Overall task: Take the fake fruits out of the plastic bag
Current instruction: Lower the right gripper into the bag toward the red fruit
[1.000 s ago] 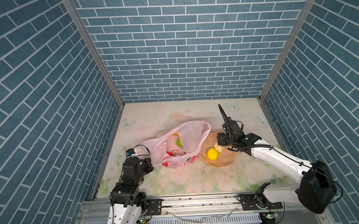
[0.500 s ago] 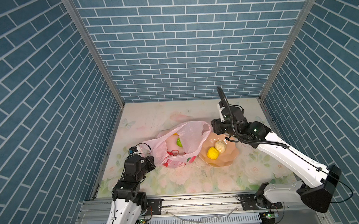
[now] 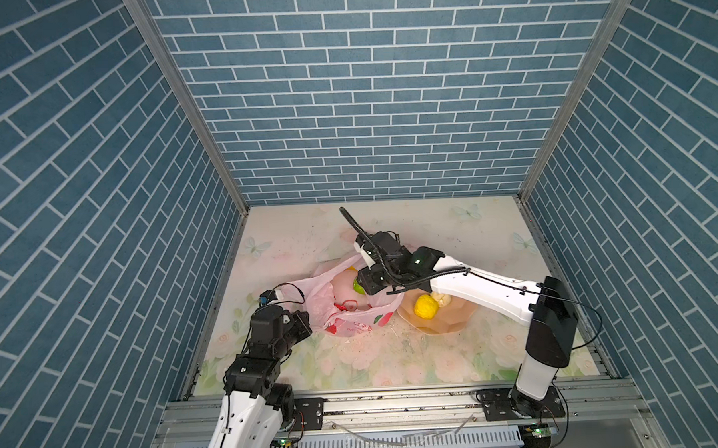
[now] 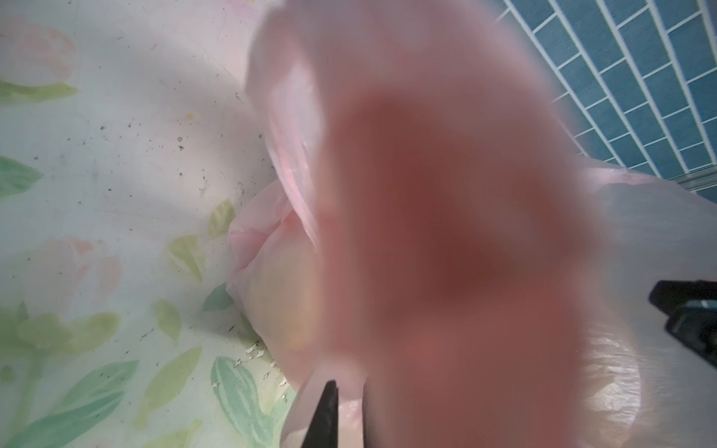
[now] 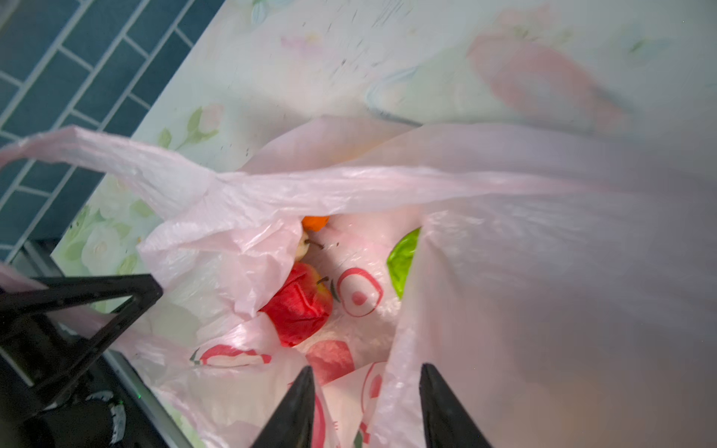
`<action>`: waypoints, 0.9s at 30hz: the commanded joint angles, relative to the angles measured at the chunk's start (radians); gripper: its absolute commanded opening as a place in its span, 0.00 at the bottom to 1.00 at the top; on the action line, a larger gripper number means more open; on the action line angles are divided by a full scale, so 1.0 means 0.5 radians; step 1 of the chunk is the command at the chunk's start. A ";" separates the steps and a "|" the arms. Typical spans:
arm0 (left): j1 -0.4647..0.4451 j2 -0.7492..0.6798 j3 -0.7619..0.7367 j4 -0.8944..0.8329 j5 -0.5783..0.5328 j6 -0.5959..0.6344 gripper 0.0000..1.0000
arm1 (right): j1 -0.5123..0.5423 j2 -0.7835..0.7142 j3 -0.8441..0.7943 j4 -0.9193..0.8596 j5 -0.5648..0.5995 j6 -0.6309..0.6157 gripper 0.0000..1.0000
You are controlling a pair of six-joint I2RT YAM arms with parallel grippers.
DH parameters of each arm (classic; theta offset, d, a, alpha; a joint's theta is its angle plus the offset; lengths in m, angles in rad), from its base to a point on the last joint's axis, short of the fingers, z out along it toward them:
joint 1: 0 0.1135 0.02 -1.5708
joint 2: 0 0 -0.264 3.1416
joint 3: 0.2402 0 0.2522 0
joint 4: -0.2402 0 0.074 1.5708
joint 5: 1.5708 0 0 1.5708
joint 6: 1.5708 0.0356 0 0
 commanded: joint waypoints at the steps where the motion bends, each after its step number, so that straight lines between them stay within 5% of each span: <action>1: -0.029 0.052 0.043 -0.022 -0.002 -0.013 0.15 | 0.050 0.117 0.127 0.012 -0.221 0.113 0.43; 16: -0.067 0.137 0.078 -0.010 -0.062 -0.036 0.15 | 0.168 0.150 -0.171 -0.406 -0.471 -0.150 0.38; 27: -0.083 0.134 0.021 -0.013 -0.065 -0.044 0.15 | 0.155 0.221 0.019 -0.581 -0.180 -0.224 0.36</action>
